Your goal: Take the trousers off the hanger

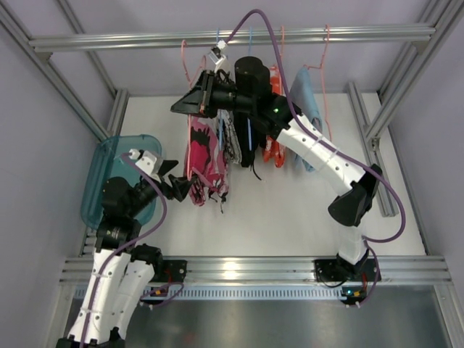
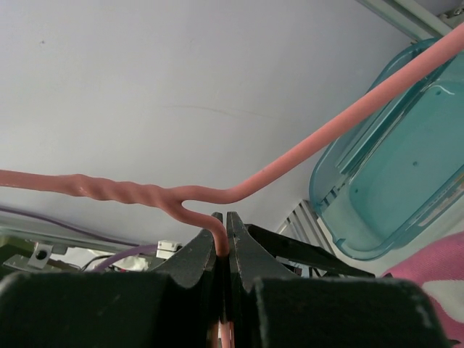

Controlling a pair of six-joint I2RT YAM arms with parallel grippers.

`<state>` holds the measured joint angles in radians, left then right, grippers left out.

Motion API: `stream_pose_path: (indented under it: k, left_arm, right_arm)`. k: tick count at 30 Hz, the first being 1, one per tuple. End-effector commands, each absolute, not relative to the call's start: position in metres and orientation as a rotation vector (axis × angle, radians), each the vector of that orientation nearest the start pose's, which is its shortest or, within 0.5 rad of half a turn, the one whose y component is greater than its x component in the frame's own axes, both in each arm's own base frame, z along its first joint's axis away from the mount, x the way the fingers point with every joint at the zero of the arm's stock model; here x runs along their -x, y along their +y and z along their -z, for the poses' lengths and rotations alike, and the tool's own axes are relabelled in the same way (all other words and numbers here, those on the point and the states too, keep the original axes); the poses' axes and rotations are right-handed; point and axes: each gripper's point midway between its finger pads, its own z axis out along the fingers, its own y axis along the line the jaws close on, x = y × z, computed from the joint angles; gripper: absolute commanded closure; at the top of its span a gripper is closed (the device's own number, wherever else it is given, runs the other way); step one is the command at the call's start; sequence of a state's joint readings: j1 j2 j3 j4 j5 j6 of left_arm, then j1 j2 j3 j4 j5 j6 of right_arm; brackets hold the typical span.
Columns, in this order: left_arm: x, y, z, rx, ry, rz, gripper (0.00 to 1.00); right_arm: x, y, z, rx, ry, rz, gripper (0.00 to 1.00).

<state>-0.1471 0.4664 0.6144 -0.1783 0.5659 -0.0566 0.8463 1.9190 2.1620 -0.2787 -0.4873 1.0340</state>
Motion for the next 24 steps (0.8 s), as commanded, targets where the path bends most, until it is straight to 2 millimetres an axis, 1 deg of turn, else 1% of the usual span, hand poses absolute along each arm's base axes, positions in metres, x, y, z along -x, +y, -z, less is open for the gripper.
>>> stream_pose_path:
  k: [1, 6, 8, 10, 12, 15, 18, 19, 22, 23, 24]
  left_arm:
    - [-0.237, -0.126, -0.298, -0.496, 1.458, 0.553, 0.19]
    - [-0.244, -0.126, -0.293, -0.508, 1.461, 0.538, 0.25]
    - [-0.244, -0.128, -0.302, -0.501, 1.428, 0.552, 0.24]
    - [-0.243, -0.131, -0.303, -0.500, 1.423, 0.577, 0.22]
    - [-0.247, -0.131, -0.305, -0.472, 1.430, 0.587, 0.22]
    - [-0.254, -0.125, -0.303, -0.439, 1.441, 0.549, 0.26]
    - [-0.256, -0.122, -0.306, -0.421, 1.440, 0.534, 0.34]
    - [-0.257, -0.121, -0.307, -0.414, 1.440, 0.532, 0.42]
    - [-0.258, -0.120, -0.311, -0.406, 1.434, 0.525, 0.58]
    - [-0.256, -0.120, -0.315, -0.404, 1.426, 0.526, 0.70]
    - [-0.254, -0.120, -0.319, -0.409, 1.413, 0.530, 0.77]
  right_arm:
    - [-0.255, 0.465, -0.538, 0.331, 1.637, -1.875, 1.00]
    - [-0.252, 0.464, -0.541, 0.341, 1.626, -1.883, 1.00]
    - [-0.252, 0.463, -0.541, 0.339, 1.629, -1.883, 1.00]
    - [-0.251, 0.464, -0.540, 0.344, 1.629, -1.886, 1.00]
    - [-0.250, 0.465, -0.538, 0.351, 1.631, -1.888, 1.00]
    - [-0.248, 0.465, -0.537, 0.358, 1.635, -1.890, 1.00]
    - [-0.246, 0.463, -0.539, 0.364, 1.628, -1.890, 1.00]
    - [-0.245, 0.463, -0.539, 0.367, 1.626, -1.891, 1.00]
    - [-0.244, 0.462, -0.539, 0.377, 1.620, -1.881, 1.00]
    - [-0.244, 0.463, -0.538, 0.380, 1.622, -1.875, 1.00]
    - [-0.244, 0.463, -0.536, 0.389, 1.623, -1.867, 1.00]
